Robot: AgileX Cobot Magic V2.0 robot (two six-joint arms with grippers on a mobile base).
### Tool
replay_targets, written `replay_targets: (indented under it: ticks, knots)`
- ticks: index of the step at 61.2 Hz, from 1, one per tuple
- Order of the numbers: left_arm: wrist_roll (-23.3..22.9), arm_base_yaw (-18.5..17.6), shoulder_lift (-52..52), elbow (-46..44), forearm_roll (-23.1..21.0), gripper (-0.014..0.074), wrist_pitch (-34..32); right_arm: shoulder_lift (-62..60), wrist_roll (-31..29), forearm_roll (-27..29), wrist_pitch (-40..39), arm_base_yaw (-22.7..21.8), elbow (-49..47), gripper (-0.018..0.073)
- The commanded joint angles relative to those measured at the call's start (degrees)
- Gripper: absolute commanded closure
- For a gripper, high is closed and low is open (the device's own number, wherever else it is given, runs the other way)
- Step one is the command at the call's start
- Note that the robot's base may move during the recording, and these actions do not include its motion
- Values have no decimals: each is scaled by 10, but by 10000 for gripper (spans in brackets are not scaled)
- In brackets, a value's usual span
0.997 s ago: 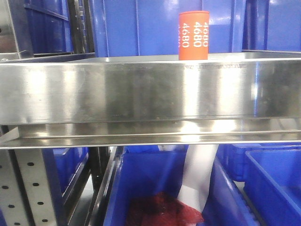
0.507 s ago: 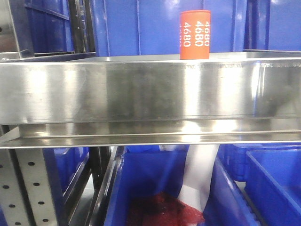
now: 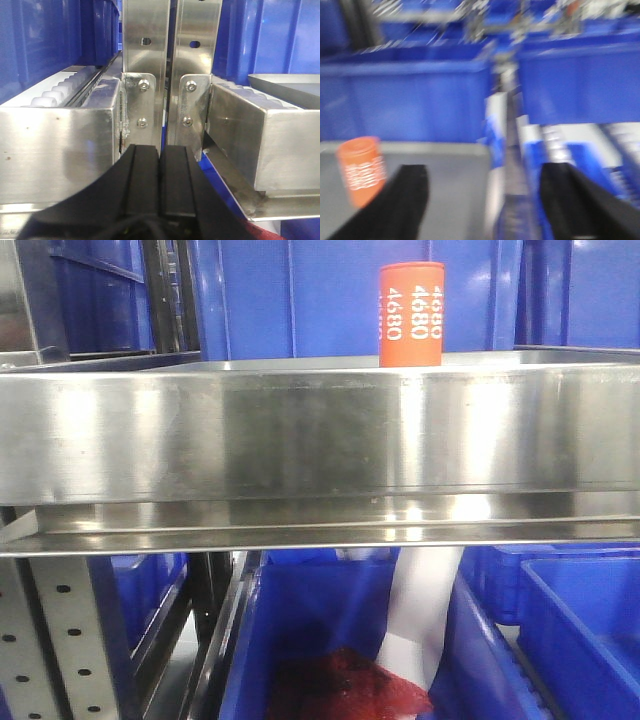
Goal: Grab orange capacitor from left shelf to right conveyor
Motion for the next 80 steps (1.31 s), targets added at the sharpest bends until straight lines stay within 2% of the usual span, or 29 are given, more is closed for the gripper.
replay_targets:
  ticks: [1,13,21,33,41,48,80]
  knots:
    - [-1,-3,-7,-3,-2,723,-52,57,-1,0,-47,44,-45,-66]
    - [-1,-3,-7,-3,-2,723,-52,187,-1,0,-90,144,-77,-66]
    - [-1,-3,-7,-3,-2,723,-52,254,-1,0,-159,173,-77,-66]
    - [-1,-3,-7,-3,-2,723,-52,336,0,0,-258,173,-77,-66]
    - [-1,-3,-7,-3,-2,723,-52,375,23,0,-320,173,-77,-66]
    - [-1,-3,-7,-3,-2,723,-52,400,45,0,-352,174,-77,-66]
    - [-1,-3,-7,-3,-2,723,-52,522,45,0,-479,177,-84,-66]
